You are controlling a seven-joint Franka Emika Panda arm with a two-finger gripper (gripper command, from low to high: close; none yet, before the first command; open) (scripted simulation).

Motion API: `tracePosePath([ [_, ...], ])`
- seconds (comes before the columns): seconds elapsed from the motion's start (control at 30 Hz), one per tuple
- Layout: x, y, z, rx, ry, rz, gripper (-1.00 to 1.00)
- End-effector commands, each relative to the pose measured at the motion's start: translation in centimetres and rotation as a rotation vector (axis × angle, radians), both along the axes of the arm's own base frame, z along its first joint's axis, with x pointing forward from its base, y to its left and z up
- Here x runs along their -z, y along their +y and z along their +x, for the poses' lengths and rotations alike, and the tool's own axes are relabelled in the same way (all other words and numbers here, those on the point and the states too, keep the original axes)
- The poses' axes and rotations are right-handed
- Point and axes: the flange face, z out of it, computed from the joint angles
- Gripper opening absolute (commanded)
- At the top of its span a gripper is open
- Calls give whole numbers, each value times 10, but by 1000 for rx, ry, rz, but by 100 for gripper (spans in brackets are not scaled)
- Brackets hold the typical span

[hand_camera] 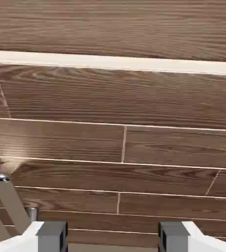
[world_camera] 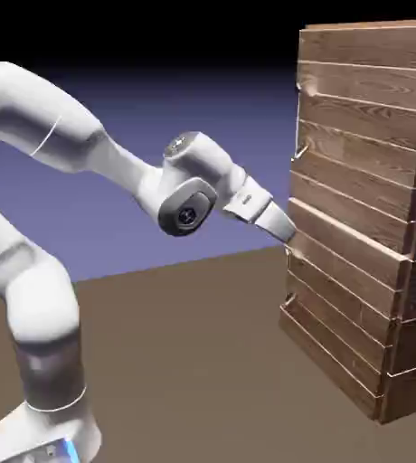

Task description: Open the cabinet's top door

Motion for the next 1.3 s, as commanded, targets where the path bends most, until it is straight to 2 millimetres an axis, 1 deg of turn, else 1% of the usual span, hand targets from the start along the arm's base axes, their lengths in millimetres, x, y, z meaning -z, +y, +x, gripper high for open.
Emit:
tracePosePath([
  [0.0, -7, -2, 1, 41, -16, 42, 0],
  [0.17, -41, -11, 2, 231, -100, 258, 0],
  [0.33, -71, -16, 0, 399, -182, 485, 0],
  [0.5, -97, -16, -4, 543, -259, 722, 0],
  [0.67, -118, -12, -8, 664, -327, 968, 0],
  [0.83, -134, -2, -11, 763, -379, 1220, 0],
  [0.97, -142, 8, -12, 829, -407, 1426, 0],
  [1.13, -148, 25, -12, 895, -422, 1688, 0],
  [1.27, -149, 41, -9, 939, -415, 1898, 0],
])
